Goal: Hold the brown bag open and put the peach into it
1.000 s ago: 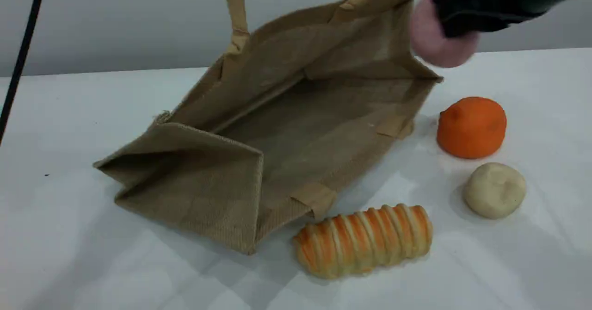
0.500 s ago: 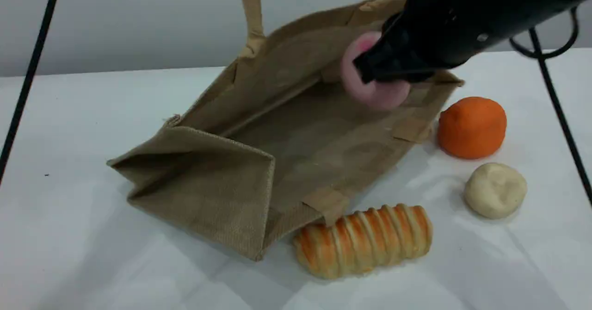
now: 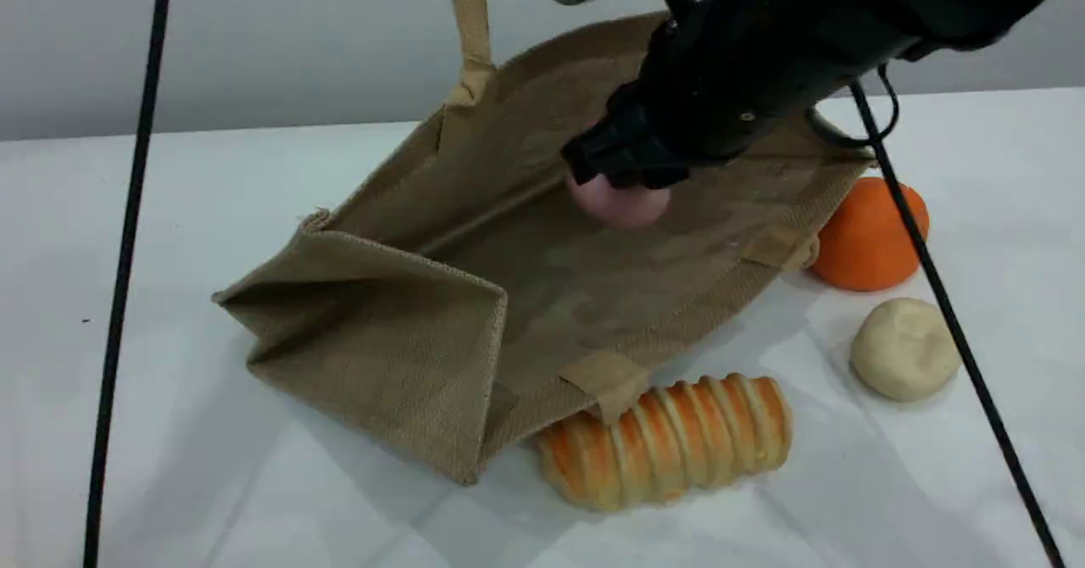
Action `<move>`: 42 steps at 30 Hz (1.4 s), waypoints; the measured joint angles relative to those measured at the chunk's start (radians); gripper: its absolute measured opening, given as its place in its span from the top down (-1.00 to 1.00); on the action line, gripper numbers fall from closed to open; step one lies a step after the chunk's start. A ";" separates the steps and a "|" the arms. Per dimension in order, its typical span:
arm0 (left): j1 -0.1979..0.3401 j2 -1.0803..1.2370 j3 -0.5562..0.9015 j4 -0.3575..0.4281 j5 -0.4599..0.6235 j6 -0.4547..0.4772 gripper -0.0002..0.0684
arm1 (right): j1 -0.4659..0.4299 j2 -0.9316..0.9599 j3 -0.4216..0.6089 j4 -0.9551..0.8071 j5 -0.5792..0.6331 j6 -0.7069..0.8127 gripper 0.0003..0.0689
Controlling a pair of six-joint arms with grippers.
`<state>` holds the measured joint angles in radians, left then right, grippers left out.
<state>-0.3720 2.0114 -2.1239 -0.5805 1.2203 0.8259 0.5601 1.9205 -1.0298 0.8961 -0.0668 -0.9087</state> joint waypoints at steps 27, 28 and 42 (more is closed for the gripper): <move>0.000 0.000 0.000 0.004 0.001 -0.001 0.75 | -0.379 -0.313 -0.005 0.065 0.189 -0.044 -0.73; 0.000 0.000 0.000 0.004 0.001 -0.001 0.75 | -0.400 -0.329 -0.005 0.065 0.189 -0.044 -0.72; 0.000 0.000 0.000 -0.010 0.001 -0.001 0.56 | -0.443 -0.387 -0.005 0.066 0.175 -0.044 -0.72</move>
<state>-0.3720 2.0114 -2.1239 -0.5909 1.2212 0.8251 0.1175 1.5335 -1.0345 0.9623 0.1080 -0.9527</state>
